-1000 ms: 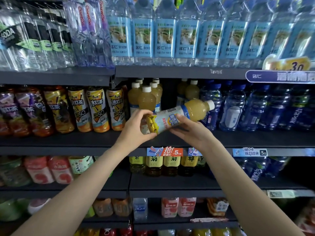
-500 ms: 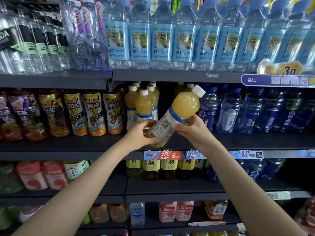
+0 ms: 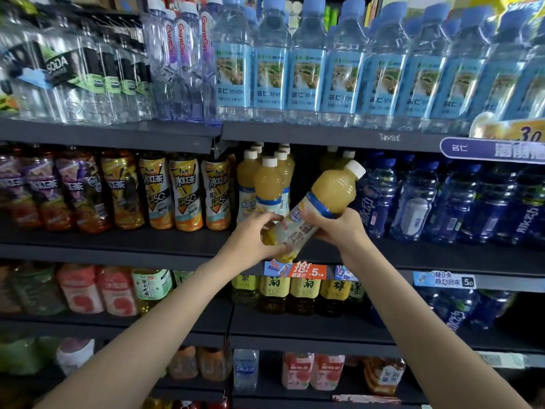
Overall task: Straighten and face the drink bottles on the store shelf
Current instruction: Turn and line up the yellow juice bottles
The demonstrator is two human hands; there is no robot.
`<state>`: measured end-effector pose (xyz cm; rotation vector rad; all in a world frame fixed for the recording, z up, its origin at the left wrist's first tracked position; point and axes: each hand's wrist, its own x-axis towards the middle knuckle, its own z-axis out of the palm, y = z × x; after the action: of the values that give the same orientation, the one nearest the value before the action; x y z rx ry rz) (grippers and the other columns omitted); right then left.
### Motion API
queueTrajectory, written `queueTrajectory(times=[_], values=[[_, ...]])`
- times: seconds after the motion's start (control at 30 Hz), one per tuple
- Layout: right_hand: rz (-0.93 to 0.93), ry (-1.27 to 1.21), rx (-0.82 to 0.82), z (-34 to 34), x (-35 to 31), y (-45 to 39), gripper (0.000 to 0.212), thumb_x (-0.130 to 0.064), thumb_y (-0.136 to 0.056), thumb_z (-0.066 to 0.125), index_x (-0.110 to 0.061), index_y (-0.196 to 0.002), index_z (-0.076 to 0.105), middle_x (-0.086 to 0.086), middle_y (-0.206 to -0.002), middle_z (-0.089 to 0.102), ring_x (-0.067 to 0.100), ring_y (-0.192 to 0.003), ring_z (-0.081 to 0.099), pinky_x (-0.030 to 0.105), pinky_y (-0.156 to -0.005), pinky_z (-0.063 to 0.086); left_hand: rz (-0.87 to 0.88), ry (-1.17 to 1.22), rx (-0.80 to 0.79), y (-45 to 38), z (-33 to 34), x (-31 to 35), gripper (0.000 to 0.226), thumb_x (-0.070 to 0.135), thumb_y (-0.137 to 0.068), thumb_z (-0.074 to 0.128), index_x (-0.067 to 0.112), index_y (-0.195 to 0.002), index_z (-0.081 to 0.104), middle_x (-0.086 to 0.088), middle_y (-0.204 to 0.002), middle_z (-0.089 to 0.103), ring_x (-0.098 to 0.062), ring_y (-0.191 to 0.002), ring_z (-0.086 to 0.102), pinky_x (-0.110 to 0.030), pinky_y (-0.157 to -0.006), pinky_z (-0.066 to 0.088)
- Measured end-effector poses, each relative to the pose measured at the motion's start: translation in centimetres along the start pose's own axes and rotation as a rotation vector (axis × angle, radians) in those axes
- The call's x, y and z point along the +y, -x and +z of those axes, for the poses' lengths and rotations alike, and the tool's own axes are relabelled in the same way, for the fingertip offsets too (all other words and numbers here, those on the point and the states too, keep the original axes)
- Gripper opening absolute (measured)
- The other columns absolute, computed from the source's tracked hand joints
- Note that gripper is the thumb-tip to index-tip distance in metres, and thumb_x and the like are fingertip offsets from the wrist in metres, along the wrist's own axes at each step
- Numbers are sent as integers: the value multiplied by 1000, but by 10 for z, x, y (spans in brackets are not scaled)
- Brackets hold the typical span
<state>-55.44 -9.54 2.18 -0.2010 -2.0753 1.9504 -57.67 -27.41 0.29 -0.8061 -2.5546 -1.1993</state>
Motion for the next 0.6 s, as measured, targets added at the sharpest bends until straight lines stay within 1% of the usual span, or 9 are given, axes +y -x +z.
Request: queueTrajectory(times=[0.07, 0.2, 0.27, 0.3, 0.37, 0.43, 0.5, 0.57, 0.6], values=[[-181, 188, -1, -4, -4, 3, 40, -19, -67, 84, -12, -101, 63, 2, -101, 70, 16, -95, 65, 34, -86, 54, -9, 68, -12, -1, -7, -7, 53, 18, -78, 74, 15, -127, 54, 2, -121, 55, -13, -111, 55, -21, -89, 43], [-530, 494, 44, -9, -10, 7, 54, -11, -70, 82, -10, -118, 58, -1, -107, 63, 9, -99, 55, 13, -78, 40, -64, 63, 37, -4, -14, -15, 49, 11, -82, 69, 15, -128, 52, 1, -121, 58, -10, -106, 56, -25, -88, 47], [-656, 568, 102, -11, -12, 7, 56, -7, -71, 80, -8, -122, 57, 4, -116, 62, 11, -103, 52, 12, -80, 34, -61, 78, 54, -4, -13, -19, 49, 9, -82, 69, 12, -128, 52, -3, -123, 58, -10, -103, 57, -25, -88, 48], [-700, 591, 123, -12, -13, 6, 56, -5, -70, 80, -7, -122, 57, 7, -118, 61, 15, -106, 53, 15, -83, 35, -60, 78, 58, -3, -11, -20, 49, 8, -82, 68, 12, -128, 51, -3, -123, 57, -9, -103, 56, -24, -87, 47], [-741, 608, 143, -14, -13, 7, 56, -4, -70, 80, -5, -122, 57, 9, -118, 61, 23, -110, 55, 25, -88, 40, -68, 74, 66, -3, -7, -22, 49, 8, -83, 67, 10, -129, 50, -3, -123, 56, -8, -102, 54, -21, -86, 44], [-757, 615, 153, -17, -13, 6, 57, -4, -70, 80, -4, -122, 58, 9, -118, 62, 25, -111, 56, 29, -90, 41, -76, 67, 89, -6, -3, -23, 48, 8, -83, 67, 9, -128, 50, -2, -122, 56, -8, -103, 53, -20, -86, 42], [-707, 592, 149, -22, -11, 3, 56, -6, -70, 81, -6, -121, 58, 5, -114, 63, 17, -105, 57, 19, -85, 41, -91, 43, 125, -11, 0, -25, 48, 9, -84, 67, 8, -129, 49, -3, -122, 54, -10, -107, 52, -21, -89, 41], [-594, 549, 128, -26, -7, -2, 48, -12, -72, 81, -6, -114, 59, -4, -96, 63, 5, -85, 55, 5, -70, 39, -123, 2, 171, -17, 3, -30, 50, 11, -83, 68, 9, -129, 48, -6, -125, 52, -17, -114, 51, -29, -96, 42], [-535, 533, 117, -28, -3, -5, 43, -14, -73, 81, -5, -110, 59, -5, -89, 62, 2, -77, 54, 5, -63, 39, -138, -10, 195, -21, 5, -32, 50, 13, -83, 68, 9, -129, 47, -7, -125, 52, -20, -116, 51, -32, -98, 42]])
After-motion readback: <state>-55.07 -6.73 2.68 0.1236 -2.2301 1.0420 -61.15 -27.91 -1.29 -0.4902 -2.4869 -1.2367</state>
